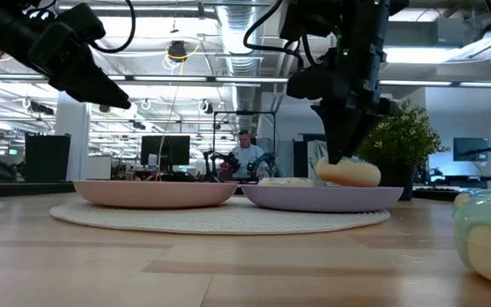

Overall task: Pick & Place donuts
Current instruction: Put the top big blue donut on the violet plate, then put the big black donut on the violet plate, then put the small violet donut on the pink plate

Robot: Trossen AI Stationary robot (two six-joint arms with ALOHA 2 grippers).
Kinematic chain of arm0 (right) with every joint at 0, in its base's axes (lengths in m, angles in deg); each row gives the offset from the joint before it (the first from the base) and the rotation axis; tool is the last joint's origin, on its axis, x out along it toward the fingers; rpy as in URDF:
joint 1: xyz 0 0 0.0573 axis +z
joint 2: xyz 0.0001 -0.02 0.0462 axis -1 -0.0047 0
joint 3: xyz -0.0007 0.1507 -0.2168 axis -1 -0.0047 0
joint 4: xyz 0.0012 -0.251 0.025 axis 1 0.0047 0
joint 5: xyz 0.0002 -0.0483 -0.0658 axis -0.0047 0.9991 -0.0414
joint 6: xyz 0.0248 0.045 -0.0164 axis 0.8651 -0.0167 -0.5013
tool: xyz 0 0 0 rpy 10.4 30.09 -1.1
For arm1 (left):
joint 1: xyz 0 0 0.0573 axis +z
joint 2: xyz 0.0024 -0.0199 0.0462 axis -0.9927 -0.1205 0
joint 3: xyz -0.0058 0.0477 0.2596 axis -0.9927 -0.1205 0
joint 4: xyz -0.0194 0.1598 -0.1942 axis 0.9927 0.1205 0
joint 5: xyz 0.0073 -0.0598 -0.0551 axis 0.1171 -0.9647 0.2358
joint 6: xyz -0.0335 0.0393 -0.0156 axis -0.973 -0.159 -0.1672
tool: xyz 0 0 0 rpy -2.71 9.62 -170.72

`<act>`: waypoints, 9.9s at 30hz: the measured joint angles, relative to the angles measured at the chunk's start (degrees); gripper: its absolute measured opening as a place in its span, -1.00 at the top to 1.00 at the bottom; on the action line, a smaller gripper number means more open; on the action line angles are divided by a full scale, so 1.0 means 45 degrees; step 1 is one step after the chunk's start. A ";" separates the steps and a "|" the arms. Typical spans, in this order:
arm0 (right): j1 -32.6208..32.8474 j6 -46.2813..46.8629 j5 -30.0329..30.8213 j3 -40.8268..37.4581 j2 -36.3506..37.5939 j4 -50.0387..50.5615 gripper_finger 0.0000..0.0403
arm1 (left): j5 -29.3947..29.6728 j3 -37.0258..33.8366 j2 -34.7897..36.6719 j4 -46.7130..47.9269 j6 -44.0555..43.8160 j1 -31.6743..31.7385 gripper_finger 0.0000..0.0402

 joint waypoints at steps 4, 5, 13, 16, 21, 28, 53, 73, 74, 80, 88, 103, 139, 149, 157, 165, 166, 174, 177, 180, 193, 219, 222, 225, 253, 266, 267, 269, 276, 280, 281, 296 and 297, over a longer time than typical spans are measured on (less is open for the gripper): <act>-0.0089 -0.0087 -0.0245 0.0002 -0.0047 -0.0054 0.60 | -0.0005 0.0000 0.0000 0.0000 -0.0015 0.0000 -0.37; -0.0089 -0.0069 -0.0169 0.0015 -0.0219 -0.0074 0.60 | -0.0001 0.0000 0.0005 0.0000 -0.0015 0.0000 -0.37; -0.0220 -0.0389 -0.0299 0.0022 -0.1212 -0.0429 0.60 | 0.0000 0.0005 0.0005 -0.0040 -0.0015 -0.0005 -0.37; -0.0217 -0.0375 -0.0282 0.0027 -0.1176 -0.0543 0.60 | -0.0019 0.0005 0.0002 -0.0010 -0.0010 -0.0004 -0.37; -0.0225 -0.0559 -0.0293 0.0019 -0.1142 -0.0517 0.60 | -0.0015 0.0010 0.0039 -0.0063 0.0019 0.0000 -0.37; -0.0225 -0.0685 -0.0283 0.0029 -0.1127 -0.0627 0.58 | -0.0045 0.0005 0.0058 0.0000 -0.0002 0.0005 -0.37; 0.0185 -0.0897 -0.0032 0.0029 0.1094 0.0128 -0.21 | -0.0117 0.0005 0.0058 -0.0005 -0.0024 0.0010 -0.37; 0.4869 0.3113 0.3375 -0.7649 0.9178 -0.1775 0.07 | -0.0350 0.0131 0.0053 -0.0136 -0.0540 0.0010 -0.37; 0.4963 0.2947 0.3709 -0.7996 0.9549 -0.2197 0.07 | -0.0345 0.0219 0.0053 -0.0118 -0.0562 0.0010 -0.37; 0.5207 0.0950 0.5264 -0.9911 1.0919 -0.4794 0.07 | 0.2148 0.0885 -0.0299 0.0032 -0.0378 0.0053 -0.37; 0.4807 0.0859 0.5419 -1.0878 1.1045 -0.5981 0.11 | 0.2441 0.3164 -0.2726 0.1806 -0.2286 0.2629 -0.37; 0.4564 0.0841 0.6060 -1.1055 1.1041 -0.6237 0.14 | -0.4109 0.6188 -0.8692 0.5568 -0.1129 1.0808 -0.37; 0.4564 0.0284 0.6055 -1.1045 1.1040 -0.6237 0.17 | -0.6363 0.7072 -1.2458 0.4517 0.0336 1.2480 0.53; 0.4564 0.0286 0.6055 -1.1045 1.1040 -0.6237 0.19 | -0.7282 0.9130 -1.1935 0.5121 -0.0855 1.0158 0.89; 0.4563 0.0198 0.6055 -1.1040 1.1035 -0.6234 0.18 | -0.5511 1.1754 -1.2171 0.4909 -0.1002 0.5316 0.87; 0.4564 0.0189 0.6051 -1.1040 1.1035 -0.6232 0.18 | -0.5450 1.4888 -1.5007 0.5342 -0.0999 0.2527 0.92; 0.4564 0.0184 0.6050 -1.1040 1.1035 -0.6236 0.19 | -0.5455 1.5384 -1.5612 0.5728 -0.0913 0.2368 0.92; 0.4564 -0.0045 0.6041 -1.1040 1.1035 -0.6254 0.20 | -0.5584 1.8717 -1.8786 0.7515 0.0054 0.1862 0.89; 0.4564 -0.0045 0.6038 -1.1040 1.1035 -0.6245 0.20 | -0.5586 1.9117 -1.9297 0.7340 0.0461 0.1875 0.89; 0.4564 -0.0045 0.6034 -1.1040 1.1035 -0.6245 0.21 | -0.5673 1.9198 -1.9515 0.7130 0.0652 0.1880 0.89; 0.4559 -0.0132 0.5960 -1.1040 1.1035 -0.6363 0.21 | -0.5246 1.9181 -1.9798 0.6764 0.1291 0.1885 0.87; 0.4560 -0.0137 0.5952 -1.1040 1.1035 -0.6392 0.22 | -0.5064 1.9181 -1.9798 0.6798 0.1523 0.1889 0.20; 0.4564 -0.0137 0.5949 -1.1040 1.1035 -0.6393 0.23 | -0.4632 1.9181 -1.9798 0.6795 0.1490 0.1869 0.18; 0.4564 -0.0137 0.5953 -1.1040 1.1035 -0.6392 0.24 | -0.4588 1.9181 -1.9798 0.6769 0.1477 0.1834 0.15; 0.4562 -0.0131 0.5754 -1.1040 1.1040 -0.7075 0.23 | -0.3303 1.9548 -1.7692 0.9549 0.2195 0.1783 0.16; 0.4560 -0.0132 0.5745 -1.1040 1.1040 -0.7218 0.23 | -0.2286 0.9033 -0.9691 0.4158 -0.1300 0.1330 0.40; 0.4559 -0.0132 0.5745 -1.1040 1.1040 -0.7240 0.23 | -0.2221 0.8326 -0.9078 0.3890 -0.1622 0.1216 0.41; 0.4559 -0.0132 0.5740 -1.1040 1.1040 -0.7311 0.23 | -0.1995 0.7076 -0.7943 0.3334 -0.2009 0.0942 0.43; 0.4564 -0.0132 0.5711 -1.1041 1.1040 -0.7706 0.23 | -0.0873 0.3995 -0.4907 0.2297 -0.2681 0.0109 0.64; 0.4559 -0.0127 0.5715 -1.1045 1.1035 -0.7707 0.23 | -0.0298 0.2967 -0.3614 0.2137 -0.2671 0.0049 0.92; 0.4559 -0.0127 0.5715 -1.1045 1.1039 -0.7717 0.23 | -0.0159 0.2723 -0.3322 0.2137 -0.2671 0.0051 0.96; 0.3199 -0.1587 0.5386 -1.0722 1.0560 -0.9198 0.28 | -0.0835 0.0841 -0.1863 0.1332 -0.1763 0.0107 0.99; 0.2944 -0.1922 0.5351 -1.0484 1.0378 -0.9161 0.29 | -0.0910 0.0828 -0.1860 0.1385 -0.1492 0.0107 0.99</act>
